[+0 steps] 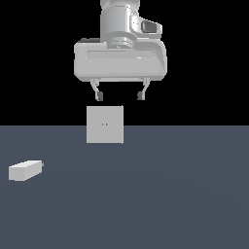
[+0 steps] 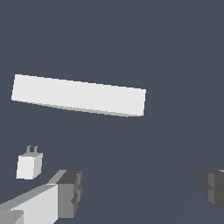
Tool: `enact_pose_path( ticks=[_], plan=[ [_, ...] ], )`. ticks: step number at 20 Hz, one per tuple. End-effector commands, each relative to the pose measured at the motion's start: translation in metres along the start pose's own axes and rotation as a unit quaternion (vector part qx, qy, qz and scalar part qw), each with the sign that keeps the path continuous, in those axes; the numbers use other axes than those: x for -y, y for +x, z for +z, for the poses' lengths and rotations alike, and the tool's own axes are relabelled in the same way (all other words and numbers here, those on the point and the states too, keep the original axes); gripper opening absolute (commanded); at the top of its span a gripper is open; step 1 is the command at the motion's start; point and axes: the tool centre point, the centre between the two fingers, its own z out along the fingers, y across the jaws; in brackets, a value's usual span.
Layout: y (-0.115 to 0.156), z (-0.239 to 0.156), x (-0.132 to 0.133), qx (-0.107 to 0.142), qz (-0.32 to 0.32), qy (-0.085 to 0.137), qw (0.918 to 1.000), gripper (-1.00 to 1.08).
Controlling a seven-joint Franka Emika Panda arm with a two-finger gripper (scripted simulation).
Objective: Plug the charger into the wall socket.
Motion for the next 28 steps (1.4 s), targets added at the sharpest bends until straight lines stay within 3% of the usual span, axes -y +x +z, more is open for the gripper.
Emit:
enact_pose_path(
  ticks=[1, 28],
  plan=[
    [-0.005, 0.005, 0.01, -0.01, 0.001, 0.0, 0.9999, 1.0],
    [-0.049, 0.075, 0.141, -0.152, 0.025, -0.005, 0.9881, 1.0]
  ],
)
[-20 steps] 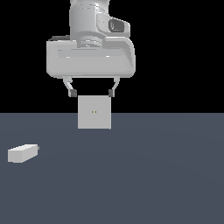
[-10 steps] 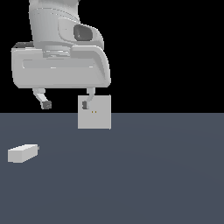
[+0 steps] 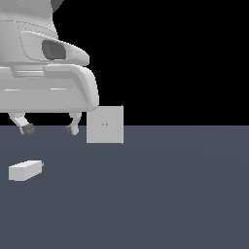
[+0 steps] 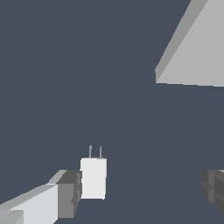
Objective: Plug the charger into the wall socket.
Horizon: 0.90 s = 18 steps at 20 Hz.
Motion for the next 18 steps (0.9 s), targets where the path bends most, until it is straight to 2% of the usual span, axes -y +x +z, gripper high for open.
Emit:
enact_pose_path(
  ticks=[1, 9, 18],
  plan=[
    [-0.003, 0.004, 0.009, -0.011, 0.002, -0.001, 0.9999, 1.0],
    [-0.011, 0.016, 0.03, -0.035, 0.006, -0.004, 0.9994, 1.0],
    [-0.015, 0.024, 0.042, -0.048, 0.009, -0.007, 0.9988, 1.0]
  ],
)
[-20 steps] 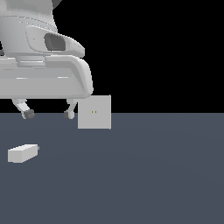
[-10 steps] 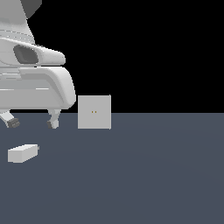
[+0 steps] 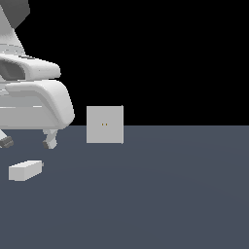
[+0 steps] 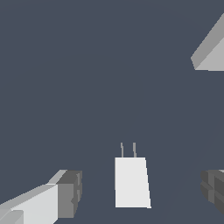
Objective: Plug the charger into the wall socket.
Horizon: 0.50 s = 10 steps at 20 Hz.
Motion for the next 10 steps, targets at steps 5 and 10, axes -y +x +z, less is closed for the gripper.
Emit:
enact_pose_path(
  ticks=[5, 10],
  plan=[
    [-0.0009, 0.0015, 0.0018, -0.002, 0.001, -0.001, 1.0, 1.0],
    [-0.0039, 0.0073, 0.0017, -0.002, 0.001, -0.001, 1.0, 1.0]
  ],
)
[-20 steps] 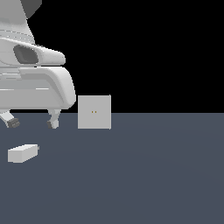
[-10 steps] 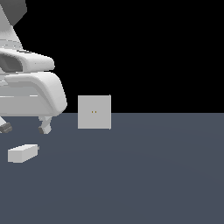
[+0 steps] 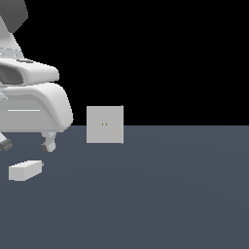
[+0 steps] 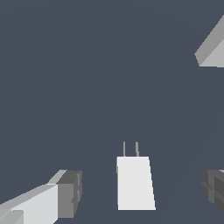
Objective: Plug the charger into the wall socket.
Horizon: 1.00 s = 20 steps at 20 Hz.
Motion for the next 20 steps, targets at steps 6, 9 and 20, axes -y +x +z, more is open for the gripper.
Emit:
enact_pose_path(
  ticks=[6, 9, 20],
  plan=[
    [-0.012, 0.024, -0.001, 0.001, 0.0, 0.0, 1.0, 1.0],
    [-0.017, 0.035, -0.001, 0.001, 0.001, 0.0, 1.0, 1.0],
    [-0.02, 0.043, -0.001, 0.0, 0.001, 0.0, 1.0, -1.0]
  ],
)
